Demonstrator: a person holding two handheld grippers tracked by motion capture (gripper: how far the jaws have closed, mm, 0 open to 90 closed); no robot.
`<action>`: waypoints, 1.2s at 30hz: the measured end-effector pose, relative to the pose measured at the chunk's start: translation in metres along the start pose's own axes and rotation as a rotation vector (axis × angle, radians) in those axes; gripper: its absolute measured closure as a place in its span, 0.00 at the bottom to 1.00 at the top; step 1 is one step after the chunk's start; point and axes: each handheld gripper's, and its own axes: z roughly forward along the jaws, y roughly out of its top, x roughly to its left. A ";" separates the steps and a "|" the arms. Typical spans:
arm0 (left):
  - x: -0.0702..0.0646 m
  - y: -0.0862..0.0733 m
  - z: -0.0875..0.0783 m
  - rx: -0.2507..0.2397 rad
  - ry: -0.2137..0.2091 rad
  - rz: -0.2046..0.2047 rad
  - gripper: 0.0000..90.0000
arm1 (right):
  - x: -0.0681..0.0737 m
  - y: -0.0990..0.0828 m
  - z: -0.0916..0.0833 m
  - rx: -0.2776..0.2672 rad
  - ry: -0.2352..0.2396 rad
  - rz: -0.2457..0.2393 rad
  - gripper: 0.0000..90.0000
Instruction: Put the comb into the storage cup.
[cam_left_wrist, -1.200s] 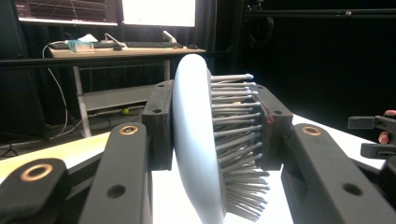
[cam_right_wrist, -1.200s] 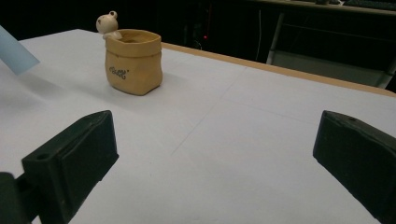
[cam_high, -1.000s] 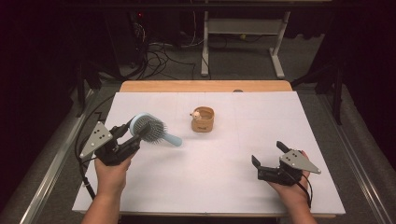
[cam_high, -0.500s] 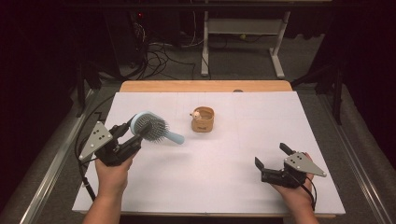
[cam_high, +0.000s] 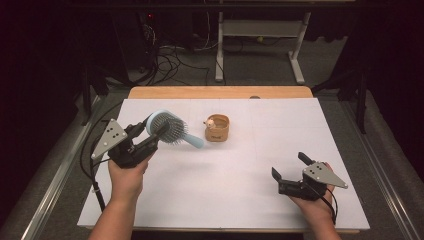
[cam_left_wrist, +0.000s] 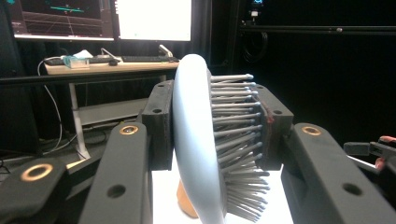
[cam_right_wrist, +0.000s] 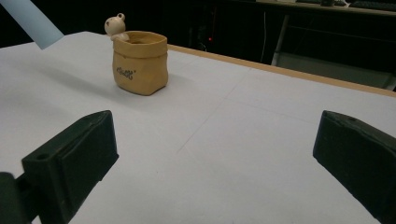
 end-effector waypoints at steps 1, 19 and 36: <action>0.000 0.002 0.002 0.000 -0.004 0.001 0.65 | 0.000 0.000 0.000 0.000 0.000 0.001 0.00; -0.007 0.024 0.027 -0.027 -0.041 -0.007 0.65 | 0.001 0.001 -0.001 -0.005 0.001 0.004 0.00; -0.014 0.043 0.060 -0.032 -0.061 0.017 0.65 | 0.001 0.001 -0.001 -0.009 0.003 0.004 0.00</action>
